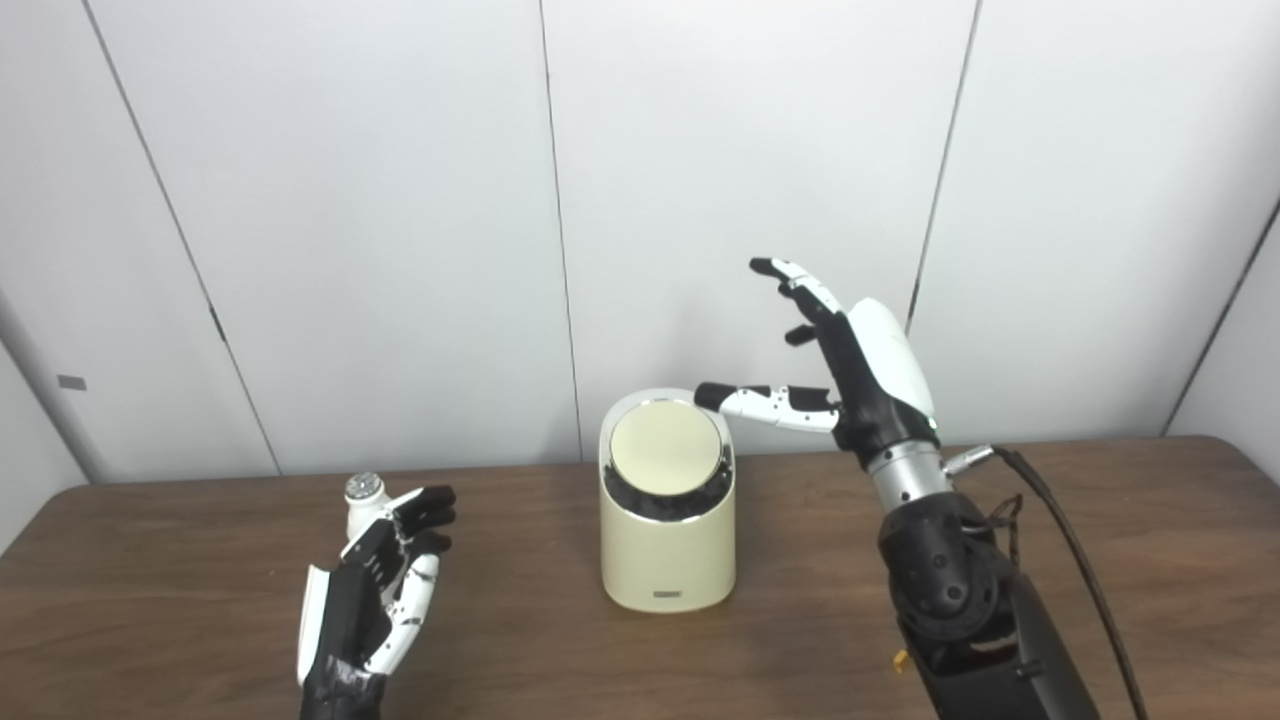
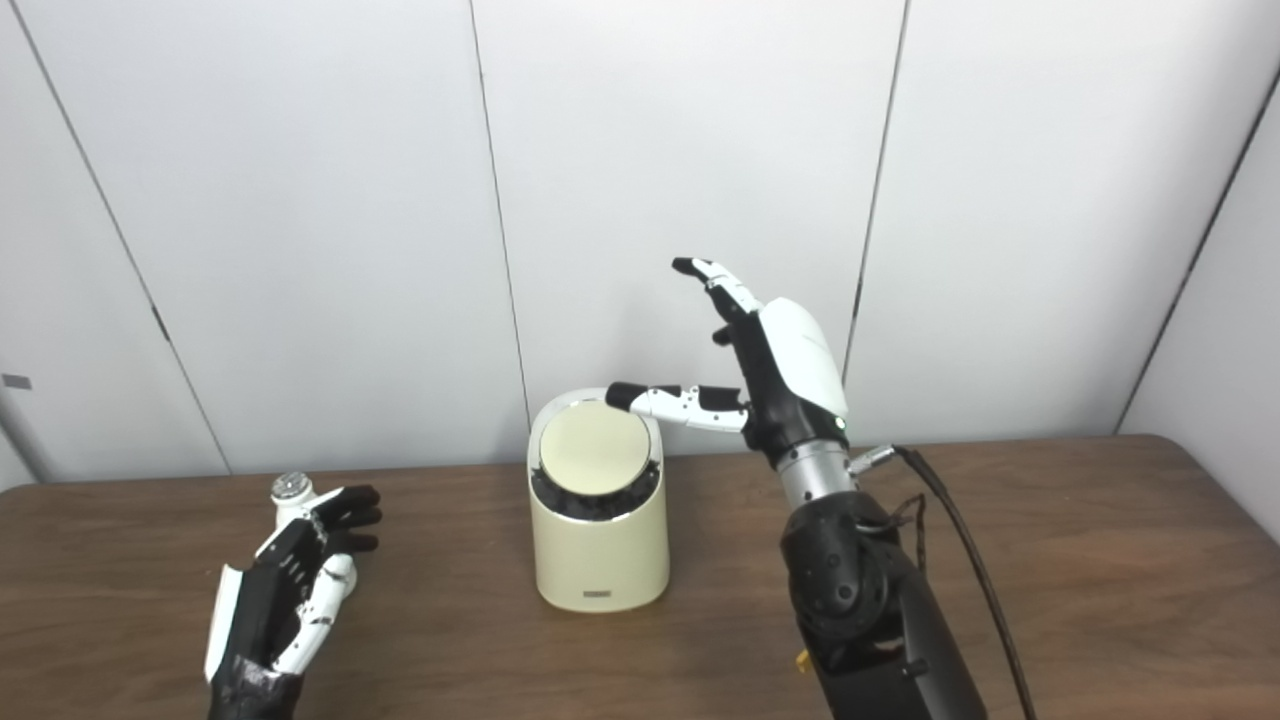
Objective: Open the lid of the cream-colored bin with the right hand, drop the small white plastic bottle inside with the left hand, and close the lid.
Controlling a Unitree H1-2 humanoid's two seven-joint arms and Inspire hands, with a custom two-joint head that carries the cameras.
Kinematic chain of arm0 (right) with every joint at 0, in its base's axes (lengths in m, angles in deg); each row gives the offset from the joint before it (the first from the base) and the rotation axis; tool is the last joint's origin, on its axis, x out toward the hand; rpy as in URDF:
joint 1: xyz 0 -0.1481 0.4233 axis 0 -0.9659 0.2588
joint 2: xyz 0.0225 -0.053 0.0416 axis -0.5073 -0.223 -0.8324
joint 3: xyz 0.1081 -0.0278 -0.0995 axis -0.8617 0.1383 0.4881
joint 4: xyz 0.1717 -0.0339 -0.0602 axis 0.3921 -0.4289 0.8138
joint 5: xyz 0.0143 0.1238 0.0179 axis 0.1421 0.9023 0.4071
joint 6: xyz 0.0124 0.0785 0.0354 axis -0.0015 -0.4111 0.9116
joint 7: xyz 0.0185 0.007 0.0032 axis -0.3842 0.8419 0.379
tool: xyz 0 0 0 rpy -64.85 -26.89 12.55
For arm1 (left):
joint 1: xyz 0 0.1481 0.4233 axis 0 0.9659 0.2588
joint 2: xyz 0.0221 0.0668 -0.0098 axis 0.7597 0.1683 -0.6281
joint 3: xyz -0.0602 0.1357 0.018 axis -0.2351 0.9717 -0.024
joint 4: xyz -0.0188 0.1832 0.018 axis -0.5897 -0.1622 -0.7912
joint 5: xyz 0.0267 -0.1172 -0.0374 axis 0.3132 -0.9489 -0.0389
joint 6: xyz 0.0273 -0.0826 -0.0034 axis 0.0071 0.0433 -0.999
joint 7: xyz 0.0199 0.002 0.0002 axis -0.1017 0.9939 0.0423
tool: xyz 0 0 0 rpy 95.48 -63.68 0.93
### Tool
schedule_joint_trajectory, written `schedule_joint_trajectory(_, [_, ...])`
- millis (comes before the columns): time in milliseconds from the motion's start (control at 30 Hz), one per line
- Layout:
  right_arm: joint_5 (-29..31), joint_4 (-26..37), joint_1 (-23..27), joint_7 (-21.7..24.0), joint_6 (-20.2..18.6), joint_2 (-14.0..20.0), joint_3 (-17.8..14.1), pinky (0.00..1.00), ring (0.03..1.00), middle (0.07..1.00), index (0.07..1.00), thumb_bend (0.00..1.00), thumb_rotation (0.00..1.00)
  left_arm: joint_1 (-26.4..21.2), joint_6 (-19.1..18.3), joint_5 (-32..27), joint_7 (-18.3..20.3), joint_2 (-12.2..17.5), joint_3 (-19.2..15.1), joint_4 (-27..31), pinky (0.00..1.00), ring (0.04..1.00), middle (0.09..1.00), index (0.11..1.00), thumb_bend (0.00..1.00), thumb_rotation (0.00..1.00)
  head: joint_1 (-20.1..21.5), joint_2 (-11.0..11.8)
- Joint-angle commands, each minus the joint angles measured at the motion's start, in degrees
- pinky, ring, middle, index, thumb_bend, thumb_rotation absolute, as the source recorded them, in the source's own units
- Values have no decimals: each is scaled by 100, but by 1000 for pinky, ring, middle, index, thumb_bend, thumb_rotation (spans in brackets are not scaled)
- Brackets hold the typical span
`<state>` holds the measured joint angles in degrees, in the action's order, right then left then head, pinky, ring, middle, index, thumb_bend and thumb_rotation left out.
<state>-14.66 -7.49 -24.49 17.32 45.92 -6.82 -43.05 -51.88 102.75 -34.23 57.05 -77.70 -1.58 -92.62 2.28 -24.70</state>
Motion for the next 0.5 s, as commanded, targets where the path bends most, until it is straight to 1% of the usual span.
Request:
schedule_joint_trajectory(0, [-168,-21,384,-75,-11,32,34,814,889,889,877,985,612,-179,175,7,-51,24,17,146,658,742,760,737,231,546,7,-3])
schedule_joint_trajectory(100, [-287,-191,459,-78,-152,-5,84,843,885,888,872,984,601,-176,174,-14,-46,22,21,144,658,742,759,736,229,549,-3,-4])
schedule_joint_trajectory(200, [-368,-414,533,-150,-162,-10,146,814,866,883,865,999,589,-174,174,-32,-26,21,25,138,656,742,761,736,233,545,-10,-17])
schedule_joint_trajectory(300, [-516,-529,563,-108,-196,45,267,822,880,891,873,1000,592,-177,173,-29,-32,13,22,126,655,742,760,735,234,542,-5,-9])
schedule_joint_trajectory(367, [-592,-587,569,-120,-186,66,339,828,889,890,869,1000,574,-177,173,-22,-33,11,21,127,658,740,758,735,232,541,-19,-9])
schedule_joint_trajectory(467, [-602,-674,572,-190,-145,50,372,829,891,885,856,1000,495,-179,172,-28,-28,11,22,130,656,740,760,737,238,539,-20,-11])
